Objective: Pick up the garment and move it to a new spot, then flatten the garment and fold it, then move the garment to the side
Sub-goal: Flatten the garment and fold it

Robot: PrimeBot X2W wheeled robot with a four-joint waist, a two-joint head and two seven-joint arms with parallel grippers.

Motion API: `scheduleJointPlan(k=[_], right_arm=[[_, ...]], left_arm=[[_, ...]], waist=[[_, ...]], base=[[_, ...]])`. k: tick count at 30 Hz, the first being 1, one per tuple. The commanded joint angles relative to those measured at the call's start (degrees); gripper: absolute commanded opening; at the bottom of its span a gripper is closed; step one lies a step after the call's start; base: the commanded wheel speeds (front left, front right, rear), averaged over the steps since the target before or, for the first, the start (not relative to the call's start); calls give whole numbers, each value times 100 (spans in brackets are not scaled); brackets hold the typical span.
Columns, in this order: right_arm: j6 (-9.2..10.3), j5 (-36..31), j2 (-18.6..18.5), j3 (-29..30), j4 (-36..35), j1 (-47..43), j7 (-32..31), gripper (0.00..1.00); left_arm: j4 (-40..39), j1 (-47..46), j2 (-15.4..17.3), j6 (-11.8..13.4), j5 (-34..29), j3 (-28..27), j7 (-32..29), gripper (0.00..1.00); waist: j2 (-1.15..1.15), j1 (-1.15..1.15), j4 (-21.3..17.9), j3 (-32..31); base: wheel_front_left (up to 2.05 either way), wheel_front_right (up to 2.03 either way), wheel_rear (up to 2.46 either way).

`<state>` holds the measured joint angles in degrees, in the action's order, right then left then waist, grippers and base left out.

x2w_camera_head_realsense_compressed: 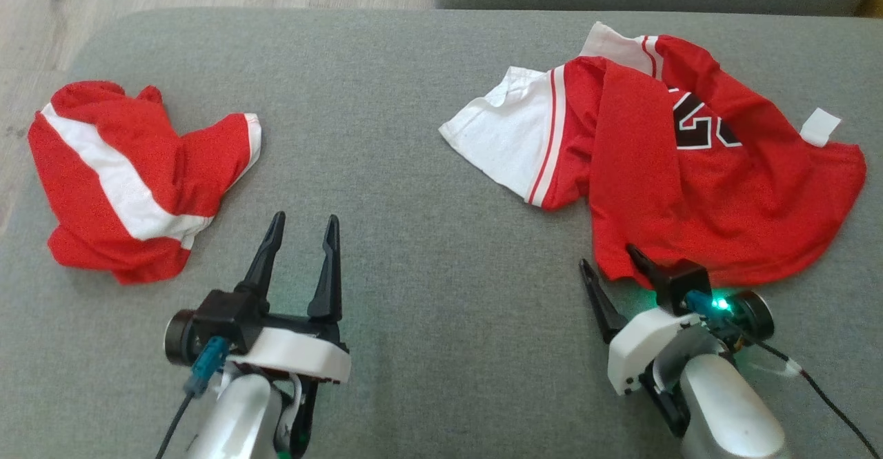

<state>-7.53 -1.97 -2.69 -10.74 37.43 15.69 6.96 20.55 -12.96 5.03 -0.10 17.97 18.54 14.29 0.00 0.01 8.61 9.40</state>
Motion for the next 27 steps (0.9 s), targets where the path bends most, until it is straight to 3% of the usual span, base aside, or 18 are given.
scheduleJointPlan(k=[1,2,3,4,14,20,26,27], right_arm=[[4,-121,-19,-121,81,185,-117,100],[4,-164,-19,-109,201,234,-193,100],[4,-185,-19,-84,302,271,-255,43],[4,-175,-19,-43,380,296,-290,0],[4,-515,-19,1228,353,-51,-7,0],[4,-1064,-19,2425,-304,-638,-72,0],[4,-1267,-19,2897,-694,-1000,-237,0],[4,-1325,-19,2963,-772,-1019,-195,82]], left_arm=[[-109,-216,19,-44,-67,-249,71,100],[-95,-217,7,-60,-85,-280,71,100],[-82,-216,-4,-73,-104,-311,71,100],[-66,-211,-14,-83,-121,-345,71,100],[14,-104,-89,-151,-256,-579,71,100],[14,9,-149,-185,-307,-642,71,100],[52,55,-190,-208,-313,-633,71,100],[58,60,-194,-211,-312,-633,71,100]], waist=[[0,-1,15,19],[0,-1,11,20],[0,-1,1,17],[0,-1,-22,6],[0,-1,-461,-265],[0,-1,-747,-477],[0,-1,-824,-599],[0,-1,-828,-612]], base=[[0,0,0],[0,0,0],[0,0,0],[0,0,0],[0,0,0],[0,0,0],[0,0,0],[0,0,0]])
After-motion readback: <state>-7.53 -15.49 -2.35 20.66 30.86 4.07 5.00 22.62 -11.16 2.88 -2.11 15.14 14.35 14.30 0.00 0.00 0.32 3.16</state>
